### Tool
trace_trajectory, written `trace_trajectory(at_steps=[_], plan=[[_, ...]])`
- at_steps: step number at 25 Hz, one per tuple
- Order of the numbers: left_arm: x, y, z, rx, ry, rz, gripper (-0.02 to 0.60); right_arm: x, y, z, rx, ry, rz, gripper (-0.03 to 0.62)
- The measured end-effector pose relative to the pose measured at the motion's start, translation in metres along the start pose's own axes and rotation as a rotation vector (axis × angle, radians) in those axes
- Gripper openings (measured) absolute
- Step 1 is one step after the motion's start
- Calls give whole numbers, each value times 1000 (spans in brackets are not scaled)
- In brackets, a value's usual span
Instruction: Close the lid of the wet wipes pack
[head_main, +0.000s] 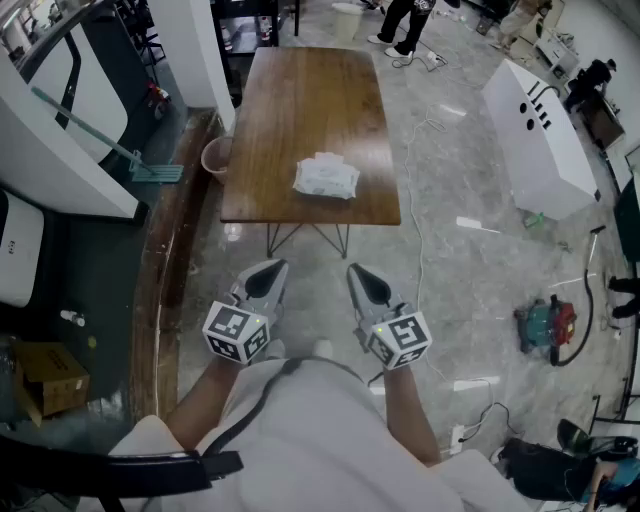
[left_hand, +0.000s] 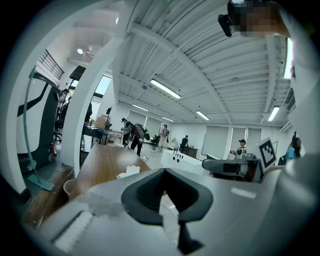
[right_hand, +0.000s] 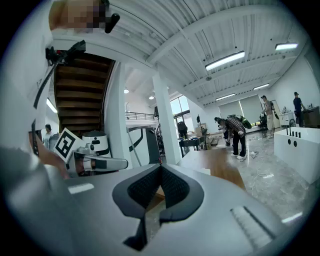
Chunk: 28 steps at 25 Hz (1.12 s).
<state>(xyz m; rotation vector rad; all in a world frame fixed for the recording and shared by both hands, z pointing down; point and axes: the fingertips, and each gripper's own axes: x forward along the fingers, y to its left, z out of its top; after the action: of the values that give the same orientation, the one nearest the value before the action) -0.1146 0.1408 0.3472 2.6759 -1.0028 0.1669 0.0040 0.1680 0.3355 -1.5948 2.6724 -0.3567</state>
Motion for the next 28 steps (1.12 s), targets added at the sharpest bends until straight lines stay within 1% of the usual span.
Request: trace_trajectory(at_steps=[4,8,10,14,19,24,28], plan=[[3,-1,1,7,1,-3,3,1,-2,0,-2,0,5,8],[6,1,-7,4,30,10,3,0,0,-1,19,-4,34,9],[6,1,-9,-10,35,14,3,-2,1,0,34,-9,45,9],[7,-3,-13,-63,37,-2,3,-8,-6,-2,46,-18,28,9],[12,-12,-16,-89,47,-23,3,-14,-12,-7,55,-9,24,9],[13,-22,-16,-73,42,-29,3,-23,-16,-8,61,-14,27,9],[17,-28,-21,-62,47,-11,3,-31,-22,-14,64,-3,32,9]])
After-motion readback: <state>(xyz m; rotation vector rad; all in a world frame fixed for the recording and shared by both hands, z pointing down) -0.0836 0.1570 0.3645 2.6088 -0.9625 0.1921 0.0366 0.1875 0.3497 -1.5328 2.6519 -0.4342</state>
